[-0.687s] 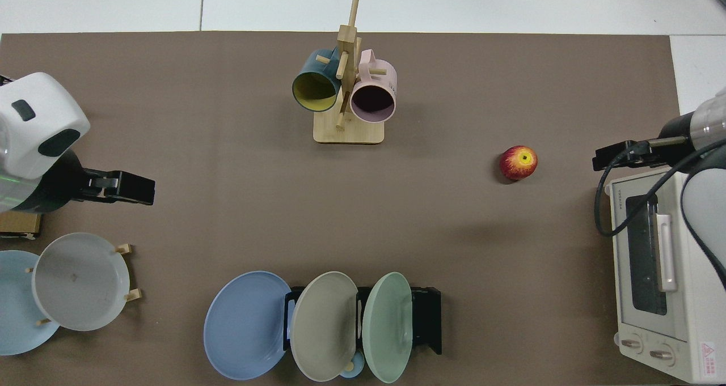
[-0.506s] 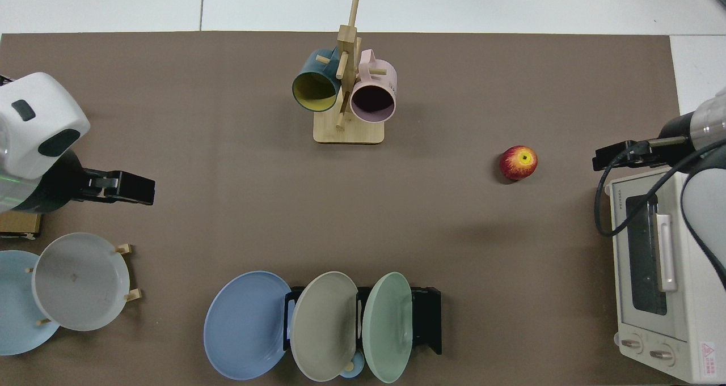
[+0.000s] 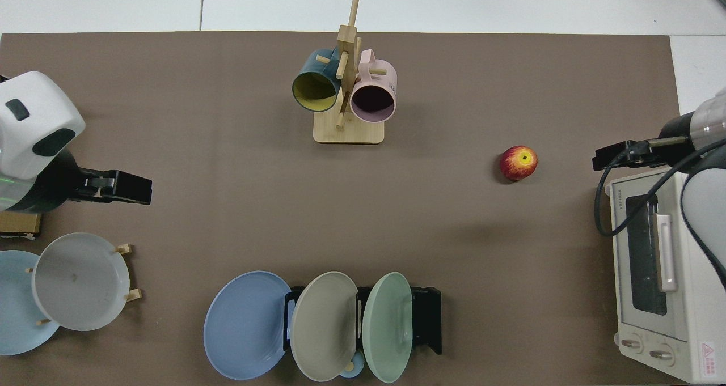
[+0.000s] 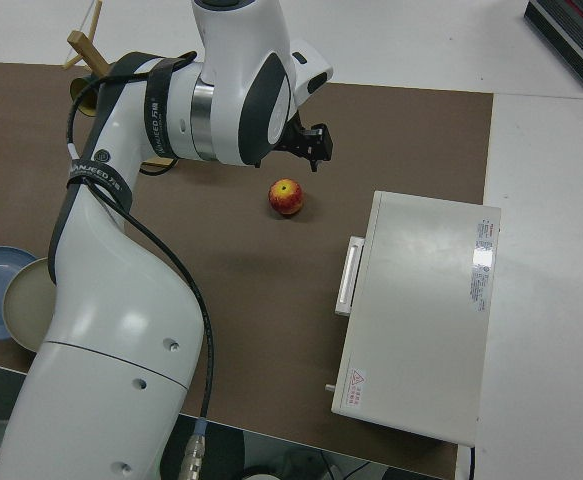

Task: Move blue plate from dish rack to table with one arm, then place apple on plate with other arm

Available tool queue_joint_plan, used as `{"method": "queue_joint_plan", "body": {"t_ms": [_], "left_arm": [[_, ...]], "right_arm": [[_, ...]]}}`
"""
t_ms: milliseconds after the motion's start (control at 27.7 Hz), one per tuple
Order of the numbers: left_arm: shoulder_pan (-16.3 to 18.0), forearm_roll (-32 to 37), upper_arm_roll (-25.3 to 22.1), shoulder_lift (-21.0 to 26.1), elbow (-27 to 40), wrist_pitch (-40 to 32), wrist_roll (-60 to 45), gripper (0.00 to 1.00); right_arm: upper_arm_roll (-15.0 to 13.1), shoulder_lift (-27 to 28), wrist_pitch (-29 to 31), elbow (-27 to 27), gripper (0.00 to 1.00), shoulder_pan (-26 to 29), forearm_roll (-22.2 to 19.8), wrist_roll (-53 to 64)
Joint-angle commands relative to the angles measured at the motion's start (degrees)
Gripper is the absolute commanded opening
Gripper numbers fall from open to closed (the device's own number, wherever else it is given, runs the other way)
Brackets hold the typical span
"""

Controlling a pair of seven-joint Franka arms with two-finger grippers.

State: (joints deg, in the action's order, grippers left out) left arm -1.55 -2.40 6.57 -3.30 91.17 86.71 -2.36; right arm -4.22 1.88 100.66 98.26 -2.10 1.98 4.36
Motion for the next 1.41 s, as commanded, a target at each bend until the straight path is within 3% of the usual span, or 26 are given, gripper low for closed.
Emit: {"method": "queue_joint_plan", "body": {"t_ms": [0,325,687,976,1157,1373], "left_arm": [[0.76,-0.76,-0.06,-0.91,-0.03,-0.93,0.69,1.00],[0.76,-0.76,0.55,-4.69,6.81,-0.14,0.87,1.00],[0.67,-1.82,2.31,-16.03,25.01,5.57,1.30,1.00],[0.23,-4.01,6.44,-18.75,37.66,10.75,1.22,1.00],[0.06,-6.39,6.88,-19.11,42.41,14.44,1.22,1.00],[-0.21,-6.48,8.02,-19.29,46.46,17.70,1.31,0.99]], "right_arm": [[0.17,-0.83,0.68,0.80,1.00,0.26,0.31,1.18],[0.17,-0.83,0.68,0.80,1.00,0.26,0.22,1.18],[0.17,-0.83,0.68,0.80,1.00,0.26,0.22,1.18],[0.08,-0.83,0.94,0.80,1.00,1.14,0.13,1.09],[0.35,-0.39,6.38,2.73,1.00,-0.88,-0.92,1.09],[0.44,4.70,11.48,1.94,1.00,-2.90,-0.75,-2.24]]}}
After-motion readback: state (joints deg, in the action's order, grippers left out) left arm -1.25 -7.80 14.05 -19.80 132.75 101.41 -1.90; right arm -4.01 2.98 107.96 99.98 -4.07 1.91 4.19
